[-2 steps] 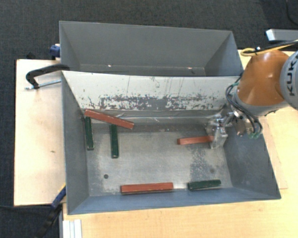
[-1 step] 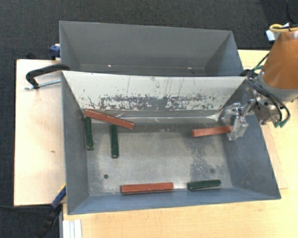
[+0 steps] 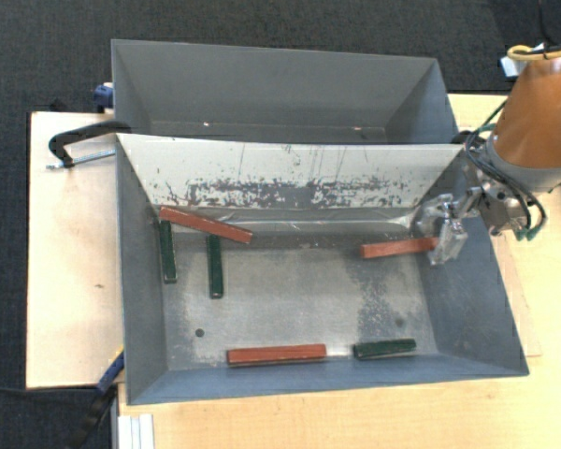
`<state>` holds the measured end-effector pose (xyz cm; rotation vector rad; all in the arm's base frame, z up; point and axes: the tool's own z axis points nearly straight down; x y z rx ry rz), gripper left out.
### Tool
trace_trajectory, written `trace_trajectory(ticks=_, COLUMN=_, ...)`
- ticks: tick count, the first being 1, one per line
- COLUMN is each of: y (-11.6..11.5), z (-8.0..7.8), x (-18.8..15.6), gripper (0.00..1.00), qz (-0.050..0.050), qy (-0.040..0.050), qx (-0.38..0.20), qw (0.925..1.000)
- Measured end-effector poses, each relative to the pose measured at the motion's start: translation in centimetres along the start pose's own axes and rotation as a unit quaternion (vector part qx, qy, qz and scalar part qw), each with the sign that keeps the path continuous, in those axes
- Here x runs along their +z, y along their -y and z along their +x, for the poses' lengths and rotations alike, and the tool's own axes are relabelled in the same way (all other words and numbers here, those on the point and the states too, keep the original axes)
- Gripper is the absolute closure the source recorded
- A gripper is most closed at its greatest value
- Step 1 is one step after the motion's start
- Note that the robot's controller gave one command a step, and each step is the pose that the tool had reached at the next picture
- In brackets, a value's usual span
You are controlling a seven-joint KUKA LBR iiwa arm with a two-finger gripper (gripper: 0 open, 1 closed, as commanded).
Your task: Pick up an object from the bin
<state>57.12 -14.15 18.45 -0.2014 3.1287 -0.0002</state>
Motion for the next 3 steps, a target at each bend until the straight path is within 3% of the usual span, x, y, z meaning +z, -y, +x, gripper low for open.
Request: trace_trajectory(ticks=3, y=0.0, z=0.0, x=0.0, gripper=1.0, qz=0.0, qy=-0.0001, qx=0.0, qw=1.0)
